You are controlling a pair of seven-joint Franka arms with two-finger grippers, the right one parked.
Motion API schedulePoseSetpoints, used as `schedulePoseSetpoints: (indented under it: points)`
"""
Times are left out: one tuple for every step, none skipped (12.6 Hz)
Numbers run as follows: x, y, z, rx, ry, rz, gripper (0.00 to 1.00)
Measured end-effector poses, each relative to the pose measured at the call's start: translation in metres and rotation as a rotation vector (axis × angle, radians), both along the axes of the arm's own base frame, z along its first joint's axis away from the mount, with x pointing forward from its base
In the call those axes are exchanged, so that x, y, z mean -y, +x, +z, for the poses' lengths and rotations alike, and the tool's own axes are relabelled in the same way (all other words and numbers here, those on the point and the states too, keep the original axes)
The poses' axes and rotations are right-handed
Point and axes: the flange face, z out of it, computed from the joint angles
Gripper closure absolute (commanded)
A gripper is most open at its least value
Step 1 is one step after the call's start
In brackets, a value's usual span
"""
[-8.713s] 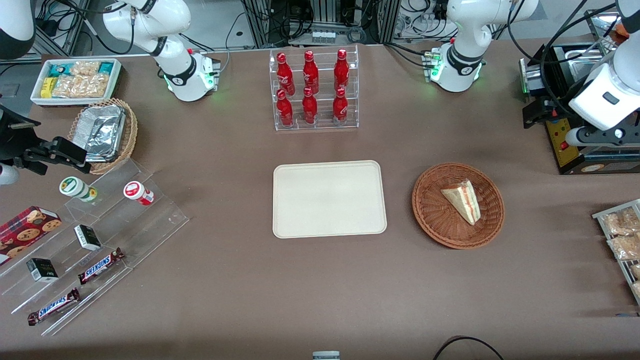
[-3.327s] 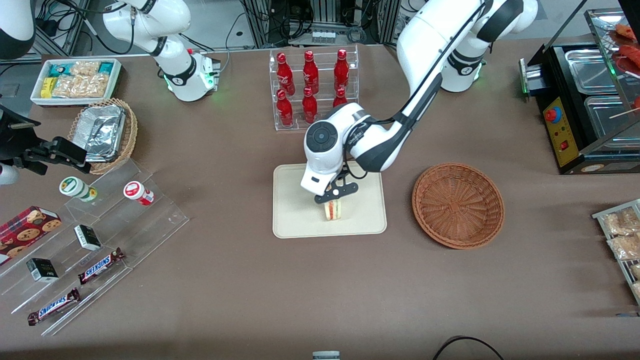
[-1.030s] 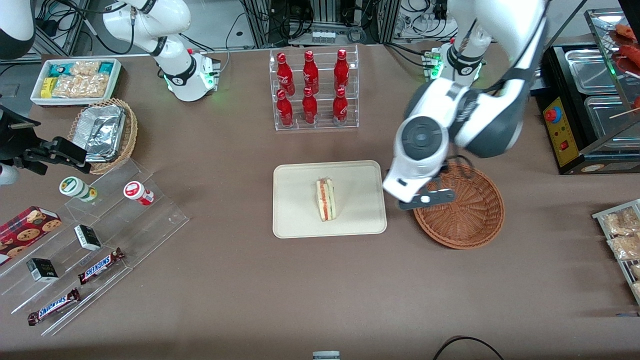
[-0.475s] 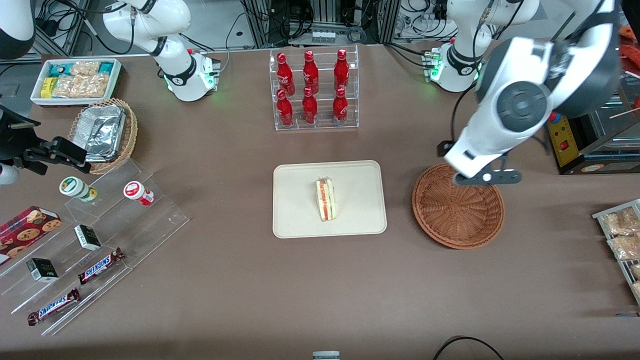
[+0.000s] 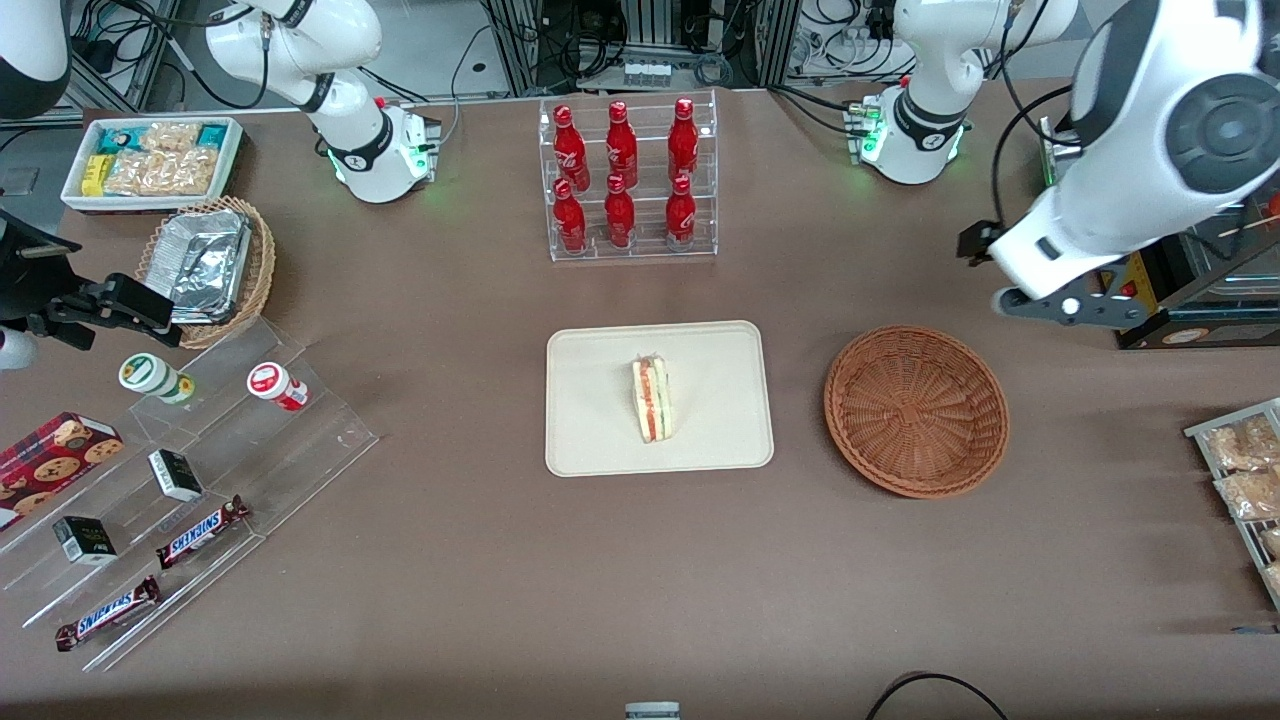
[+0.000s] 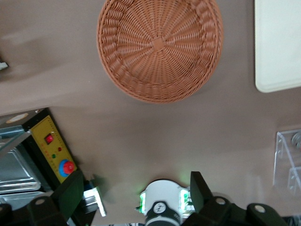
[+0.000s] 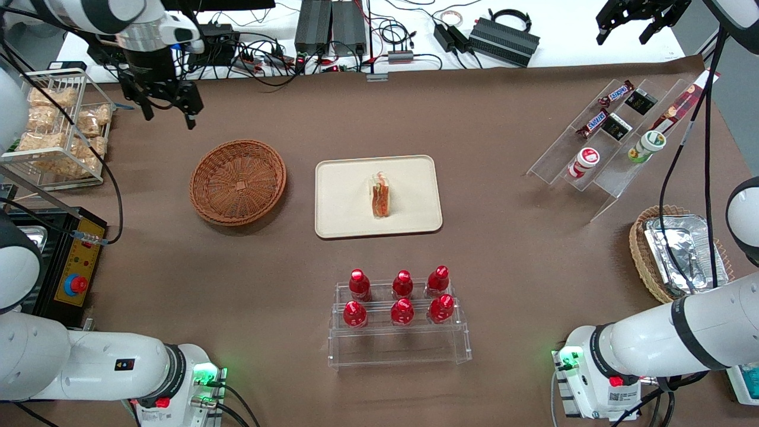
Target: Place sandwich from basket to tray
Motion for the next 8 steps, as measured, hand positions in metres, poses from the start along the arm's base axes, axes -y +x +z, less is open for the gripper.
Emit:
schedulePoseSetpoints:
  points:
    - [-0.017, -0.001, 0.007, 0.002, -0.009, 0.002, 0.00]
    - [-0.033, -0.002, 0.016, 0.007, -0.016, 0.013, 0.00]
    - [-0.046, -0.003, 0.026, 0.021, -0.022, 0.027, 0.00]
    - [-0.055, -0.002, 0.034, 0.037, -0.026, 0.037, 0.00]
    - [-0.061, -0.002, 0.041, 0.052, -0.028, 0.046, 0.00]
    - [-0.067, -0.001, 0.046, 0.063, -0.030, 0.056, 0.00]
    - [-0.072, -0.001, 0.048, 0.067, -0.034, 0.067, 0.00]
    - [-0.077, 0.000, 0.048, 0.068, -0.049, 0.080, 0.00]
